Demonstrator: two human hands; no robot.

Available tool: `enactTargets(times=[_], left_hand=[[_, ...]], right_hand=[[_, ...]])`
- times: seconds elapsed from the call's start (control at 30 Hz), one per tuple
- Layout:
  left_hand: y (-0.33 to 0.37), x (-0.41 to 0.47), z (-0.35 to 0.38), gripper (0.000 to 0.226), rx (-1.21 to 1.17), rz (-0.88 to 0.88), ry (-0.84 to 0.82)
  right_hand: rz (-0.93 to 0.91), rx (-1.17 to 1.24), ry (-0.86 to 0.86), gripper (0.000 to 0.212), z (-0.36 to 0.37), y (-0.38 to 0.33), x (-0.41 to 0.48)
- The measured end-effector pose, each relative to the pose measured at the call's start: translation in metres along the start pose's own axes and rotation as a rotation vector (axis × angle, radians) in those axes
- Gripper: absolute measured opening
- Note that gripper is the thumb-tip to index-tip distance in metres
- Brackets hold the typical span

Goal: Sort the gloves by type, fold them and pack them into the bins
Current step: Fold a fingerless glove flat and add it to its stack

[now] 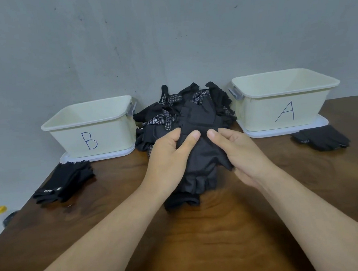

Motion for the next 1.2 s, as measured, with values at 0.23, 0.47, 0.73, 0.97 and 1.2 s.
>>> enactTargets(times=[0.23, 0.47, 0.73, 0.97, 1.2], left_hand=[[-0.02, -0.004, -0.009, 0.044, 0.078, -0.005, 0.011], [-0.086, -0.017, -0.046, 0.027, 0.647, 0.061, -0.33], [-0.078, -0.042, -0.021, 0.048, 0.801, 0.081, -0.735], [-0.069, -0.047, 0.001, 0.048, 0.751, 0.083, -0.781], [-0.075, -0.027, -0.036, 0.031, 0.331, 0.131, -0.083]], right_hand=[[-0.13, -0.099, 0.256, 0.018, -0.007, 0.006, 0.007], [-0.244, -0.112, 0.381, 0.015, -0.022, 0.006, 0.012], [-0.278, -0.213, 0.344, 0.02, -0.021, 0.01, 0.012], [-0.337, -0.382, 0.25, 0.023, -0.018, 0.025, 0.013], [-0.313, -0.478, 0.166, 0.023, -0.014, 0.035, 0.013]])
Point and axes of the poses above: each hand's wrist, its own x-axis towards the middle knuckle, its own z-axis out of the palm, y = z × x, the point moved 1 cm from there along x, towards the middle knuckle
